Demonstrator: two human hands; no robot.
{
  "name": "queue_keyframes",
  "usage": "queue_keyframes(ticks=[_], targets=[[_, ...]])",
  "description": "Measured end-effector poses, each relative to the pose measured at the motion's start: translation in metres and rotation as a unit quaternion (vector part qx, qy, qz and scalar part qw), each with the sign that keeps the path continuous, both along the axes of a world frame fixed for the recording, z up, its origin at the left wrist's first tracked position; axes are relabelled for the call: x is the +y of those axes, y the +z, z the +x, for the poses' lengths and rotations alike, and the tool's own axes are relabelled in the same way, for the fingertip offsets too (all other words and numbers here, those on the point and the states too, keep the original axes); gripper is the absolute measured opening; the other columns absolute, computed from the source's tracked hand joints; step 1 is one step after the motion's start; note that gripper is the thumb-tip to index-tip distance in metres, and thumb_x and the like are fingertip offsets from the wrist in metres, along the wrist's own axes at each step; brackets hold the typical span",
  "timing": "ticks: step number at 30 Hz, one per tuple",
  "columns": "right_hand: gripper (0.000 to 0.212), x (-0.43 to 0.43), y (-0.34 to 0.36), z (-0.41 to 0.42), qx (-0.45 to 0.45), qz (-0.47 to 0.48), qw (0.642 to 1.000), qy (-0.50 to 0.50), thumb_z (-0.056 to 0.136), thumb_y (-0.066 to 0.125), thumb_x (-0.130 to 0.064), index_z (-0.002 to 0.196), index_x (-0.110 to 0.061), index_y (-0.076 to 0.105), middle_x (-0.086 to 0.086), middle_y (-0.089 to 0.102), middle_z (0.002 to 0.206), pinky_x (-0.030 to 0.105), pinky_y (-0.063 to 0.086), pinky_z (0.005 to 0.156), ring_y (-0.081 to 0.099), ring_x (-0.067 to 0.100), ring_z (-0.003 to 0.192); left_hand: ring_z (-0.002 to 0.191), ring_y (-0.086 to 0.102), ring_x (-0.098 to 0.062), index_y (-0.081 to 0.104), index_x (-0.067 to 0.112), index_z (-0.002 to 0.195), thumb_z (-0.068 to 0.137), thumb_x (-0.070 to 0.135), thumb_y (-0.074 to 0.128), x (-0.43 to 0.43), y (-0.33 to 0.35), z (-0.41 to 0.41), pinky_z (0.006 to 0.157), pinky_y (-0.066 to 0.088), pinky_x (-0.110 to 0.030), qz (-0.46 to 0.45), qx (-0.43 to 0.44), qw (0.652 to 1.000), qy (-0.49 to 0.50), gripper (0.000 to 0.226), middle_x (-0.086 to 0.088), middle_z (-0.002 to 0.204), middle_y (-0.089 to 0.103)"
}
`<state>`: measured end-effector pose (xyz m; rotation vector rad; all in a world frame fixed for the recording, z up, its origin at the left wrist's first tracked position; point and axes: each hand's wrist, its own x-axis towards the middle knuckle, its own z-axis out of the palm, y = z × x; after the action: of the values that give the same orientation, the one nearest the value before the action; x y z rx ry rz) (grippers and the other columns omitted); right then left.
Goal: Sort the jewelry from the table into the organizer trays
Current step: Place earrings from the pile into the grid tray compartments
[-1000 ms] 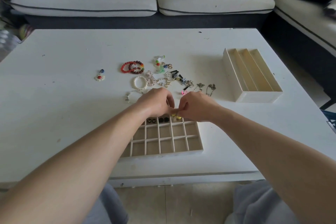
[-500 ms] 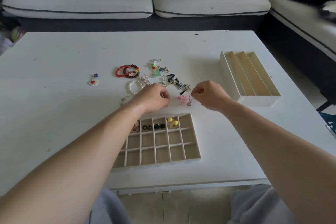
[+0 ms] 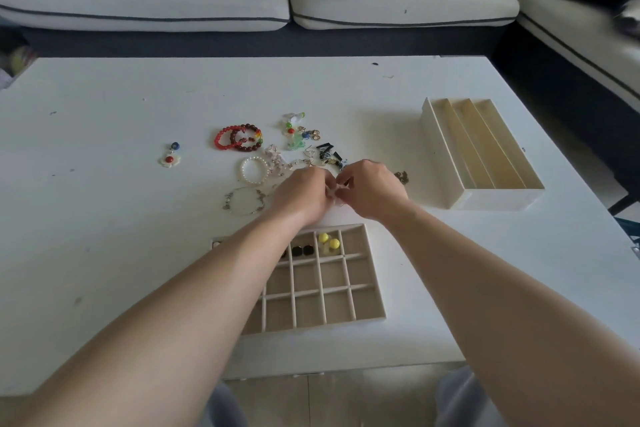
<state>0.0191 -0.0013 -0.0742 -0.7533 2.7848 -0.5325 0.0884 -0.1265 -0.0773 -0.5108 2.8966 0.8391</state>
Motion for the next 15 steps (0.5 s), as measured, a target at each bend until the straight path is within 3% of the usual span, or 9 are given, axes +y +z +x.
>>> queue_keyframes(ticks=[3,6,9,12,15], targets=[[0.009,-0.006,0.001,0.003,0.005,0.016,1.000,-0.011,0.093,0.068,-0.032,0.099,-0.028,0.074,0.000,0.067,0.106,0.033,0.052,0.069,0.066,0.026,0.093,0.095,0.067,-0.018,0.073,0.029,0.109,0.091,0.030,0.067,0.000,0.001,0.001,0.086,0.055,-0.036,0.006,-0.006,1.000,0.001,0.019,0.007,0.102,0.072],[0.014,-0.007,0.001,0.003,-0.011,0.013,1.000,-0.020,0.091,0.070,-0.033,0.089,-0.020,0.073,0.004,0.069,0.093,0.035,0.056,0.066,0.065,0.027,0.083,0.097,0.066,-0.019,0.072,0.028,0.110,0.092,0.025,0.064,-0.002,0.003,0.003,0.089,0.055,-0.038,0.010,-0.007,1.000,0.005,0.020,0.005,0.107,0.072],[0.005,-0.006,0.002,0.002,-0.034,-0.006,0.999,-0.016,0.089,0.075,-0.026,0.087,-0.025,0.070,0.001,0.070,0.093,0.030,0.050,0.063,0.065,0.022,0.082,0.103,0.065,-0.020,0.070,0.024,0.116,0.093,0.023,0.065,-0.007,0.006,0.004,0.095,0.053,-0.038,0.026,-0.003,1.000,0.013,0.024,0.003,0.112,0.070],[0.010,-0.002,0.008,-0.001,-0.061,-0.069,0.995,-0.023,0.085,0.079,-0.024,0.080,-0.025,0.071,-0.002,0.071,0.084,0.033,0.057,0.065,0.067,0.020,0.073,0.099,0.066,-0.019,0.069,0.022,0.114,0.092,0.016,0.066,-0.010,0.009,0.006,0.094,0.054,-0.037,0.051,0.009,0.999,0.015,0.023,0.003,0.108,0.070],[0.013,0.003,0.016,-0.003,-0.078,-0.120,0.989,-0.029,0.084,0.081,-0.023,0.076,-0.025,0.070,-0.008,0.068,0.076,0.017,0.048,0.050,0.066,0.016,0.062,0.094,0.065,-0.017,0.069,0.020,0.112,0.092,0.013,0.066,-0.011,0.012,0.007,0.088,0.055,-0.035,0.097,0.025,0.995,0.027,0.021,0.003,0.106,0.067]])
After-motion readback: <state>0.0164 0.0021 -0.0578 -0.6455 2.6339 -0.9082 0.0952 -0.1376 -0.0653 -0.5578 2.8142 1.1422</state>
